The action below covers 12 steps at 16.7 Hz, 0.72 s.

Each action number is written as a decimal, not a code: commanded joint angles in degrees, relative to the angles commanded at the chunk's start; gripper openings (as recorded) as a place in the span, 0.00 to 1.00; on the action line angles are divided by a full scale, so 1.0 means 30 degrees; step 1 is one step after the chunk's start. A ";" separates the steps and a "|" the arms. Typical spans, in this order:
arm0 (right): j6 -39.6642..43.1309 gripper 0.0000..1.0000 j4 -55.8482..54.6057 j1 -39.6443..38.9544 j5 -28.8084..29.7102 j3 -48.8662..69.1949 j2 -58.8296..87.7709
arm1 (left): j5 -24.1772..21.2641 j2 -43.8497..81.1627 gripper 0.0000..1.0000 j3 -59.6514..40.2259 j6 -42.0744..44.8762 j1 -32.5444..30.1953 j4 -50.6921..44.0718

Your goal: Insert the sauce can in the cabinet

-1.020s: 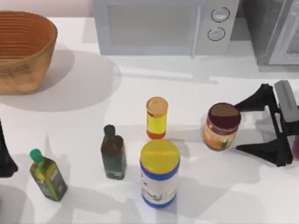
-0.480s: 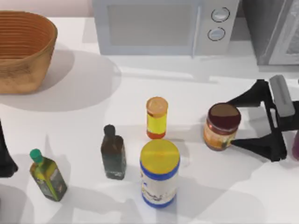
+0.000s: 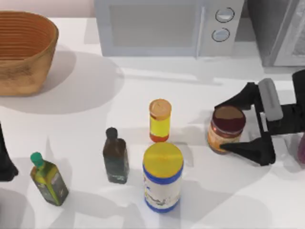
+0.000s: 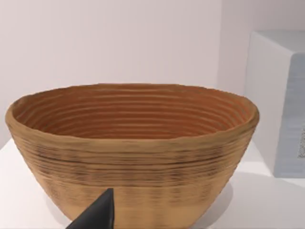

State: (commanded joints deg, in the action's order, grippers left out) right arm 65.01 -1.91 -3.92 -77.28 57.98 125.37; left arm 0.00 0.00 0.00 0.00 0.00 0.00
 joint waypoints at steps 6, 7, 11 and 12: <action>-0.3516 1.00 -0.5200 -0.0849 0.0426 -0.1350 0.0439 | 0.0000 0.0000 1.00 0.0000 0.0000 0.0000 0.0000; -0.3743 1.00 -0.5579 -0.0907 0.0463 -0.1452 0.0499 | 0.0000 0.0000 1.00 0.0000 0.0000 0.0000 0.0000; -0.3854 1.00 -0.5769 -0.0935 0.0481 -0.1503 0.0533 | 0.0000 0.0000 1.00 0.0000 0.0000 0.0000 0.0000; -0.3854 1.00 -0.5769 -0.0935 0.0481 -0.1503 0.0533 | 0.0000 0.0000 1.00 0.0000 0.0000 0.0000 0.0000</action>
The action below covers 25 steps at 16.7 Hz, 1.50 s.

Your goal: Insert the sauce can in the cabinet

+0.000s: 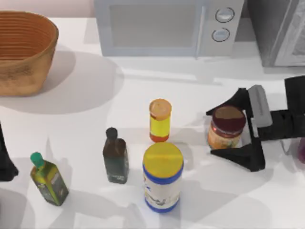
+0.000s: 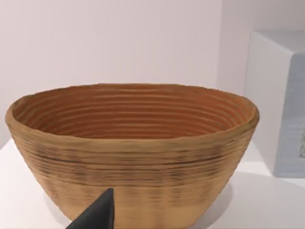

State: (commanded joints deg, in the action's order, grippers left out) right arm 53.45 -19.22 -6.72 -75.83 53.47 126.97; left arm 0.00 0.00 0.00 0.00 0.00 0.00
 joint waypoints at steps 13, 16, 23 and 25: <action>0.0000 0.02 0.0000 0.0000 0.0000 0.0000 0.0000 | 0.0000 0.0000 1.00 0.0000 0.0000 0.0000 0.0000; 0.0000 0.00 0.0000 0.0000 0.0000 0.0000 0.0000 | 0.0000 0.0000 1.00 0.0000 0.0000 0.0000 0.0000; -0.0014 0.00 0.0008 0.0063 0.0006 0.0056 -0.0064 | 0.0000 0.0000 1.00 0.0000 0.0000 0.0000 0.0000; 0.0101 0.00 0.0558 0.0019 0.0072 0.0324 -0.0586 | 0.0000 0.0000 1.00 0.0000 0.0000 0.0000 0.0000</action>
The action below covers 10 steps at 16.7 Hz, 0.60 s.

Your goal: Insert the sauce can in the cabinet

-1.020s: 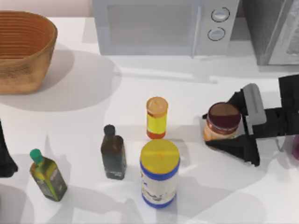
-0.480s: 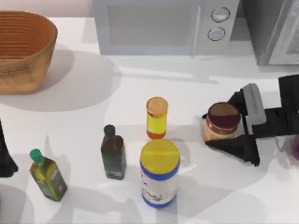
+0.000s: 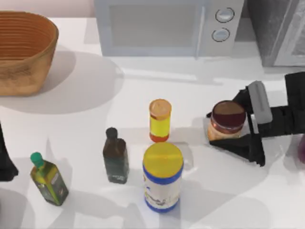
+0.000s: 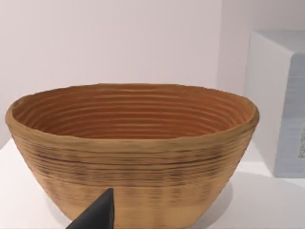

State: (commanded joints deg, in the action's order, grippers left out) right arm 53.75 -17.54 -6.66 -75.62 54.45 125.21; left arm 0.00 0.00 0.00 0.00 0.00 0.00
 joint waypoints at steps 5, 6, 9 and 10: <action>0.0337 0.00 0.4354 -0.0148 -0.0212 0.1388 -0.3021 | 0.0000 0.0000 1.00 0.0000 0.0000 0.0000 0.0000; 0.0367 0.00 0.5463 -0.0162 -0.0270 0.1684 -0.3750 | 0.0000 0.0000 1.00 0.0000 0.0000 0.0000 0.0000; 0.0354 0.00 0.8581 -0.0104 -0.0287 0.2423 -0.5755 | 0.0000 0.0000 1.00 0.0000 0.0000 0.0000 0.0000; 0.0314 0.00 0.9408 -0.0062 -0.0256 0.2597 -0.6311 | 0.0000 0.0000 1.00 0.0000 0.0000 0.0000 0.0000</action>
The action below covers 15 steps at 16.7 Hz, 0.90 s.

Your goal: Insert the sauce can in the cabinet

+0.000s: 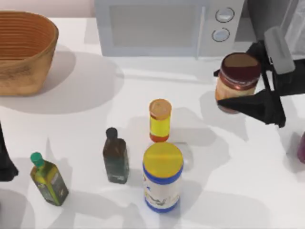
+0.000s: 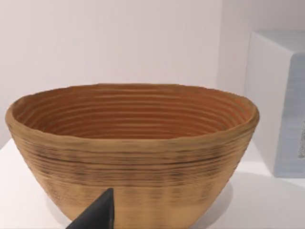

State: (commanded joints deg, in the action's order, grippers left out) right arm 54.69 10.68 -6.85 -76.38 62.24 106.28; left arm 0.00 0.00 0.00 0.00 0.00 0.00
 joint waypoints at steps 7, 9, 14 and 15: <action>-0.0142 0.00 0.1229 0.0048 0.0054 0.0238 -0.0885 | 0.0000 0.0000 1.00 0.0000 0.0000 0.0000 0.0000; -0.0281 0.00 0.1254 0.0091 0.0205 0.0118 -0.1086 | 0.0000 0.0000 1.00 0.0000 0.0000 0.0000 0.0000; -0.2780 0.00 0.1513 0.0744 0.3132 -0.2151 -0.5058 | 0.0000 0.0000 1.00 0.0000 0.0000 0.0000 0.0000; -0.3547 0.00 0.1542 0.0939 0.4083 -0.2893 -0.6417 | 0.0000 0.0000 1.00 0.0000 0.0000 0.0000 0.0000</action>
State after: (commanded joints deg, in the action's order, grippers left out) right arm 44.05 15.31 -4.03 -64.13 53.56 87.02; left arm 0.00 0.00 0.00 0.00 0.00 0.00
